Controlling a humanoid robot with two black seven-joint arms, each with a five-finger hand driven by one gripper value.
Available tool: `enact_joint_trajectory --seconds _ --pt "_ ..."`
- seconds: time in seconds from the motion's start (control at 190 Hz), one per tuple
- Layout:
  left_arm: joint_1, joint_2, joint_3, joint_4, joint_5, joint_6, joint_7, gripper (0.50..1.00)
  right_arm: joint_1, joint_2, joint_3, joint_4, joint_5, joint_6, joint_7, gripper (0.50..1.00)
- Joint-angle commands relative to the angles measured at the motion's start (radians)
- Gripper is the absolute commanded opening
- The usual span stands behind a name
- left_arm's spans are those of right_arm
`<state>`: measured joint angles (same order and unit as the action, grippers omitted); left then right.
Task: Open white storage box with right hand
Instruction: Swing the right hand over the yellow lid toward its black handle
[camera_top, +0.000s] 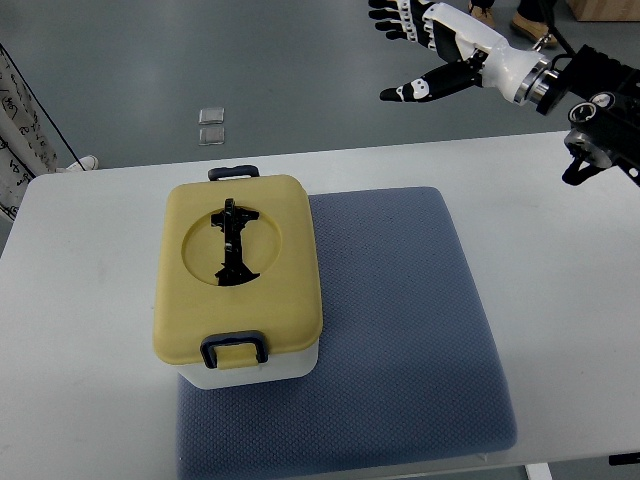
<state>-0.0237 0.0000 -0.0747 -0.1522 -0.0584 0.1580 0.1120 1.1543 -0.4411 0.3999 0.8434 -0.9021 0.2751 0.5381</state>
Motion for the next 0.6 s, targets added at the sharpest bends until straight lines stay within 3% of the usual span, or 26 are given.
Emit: enact_joint_trajectory --seconds 0.0,0.332,0.595 --pt "-0.001 0.000 0.001 0.000 0.000 0.000 0.000 1.000 0.113 -0.005 -0.081 0.059 -0.116 0.035 0.002 0.930" --pt "0.001 0.000 0.001 0.000 0.000 0.000 0.000 1.000 0.372 0.145 -0.181 0.117 -0.448 0.194 0.046 0.928" --pt "-0.001 0.000 0.001 -0.001 0.000 0.000 0.000 1.000 0.469 0.240 -0.300 0.177 -0.600 0.223 0.073 0.924"
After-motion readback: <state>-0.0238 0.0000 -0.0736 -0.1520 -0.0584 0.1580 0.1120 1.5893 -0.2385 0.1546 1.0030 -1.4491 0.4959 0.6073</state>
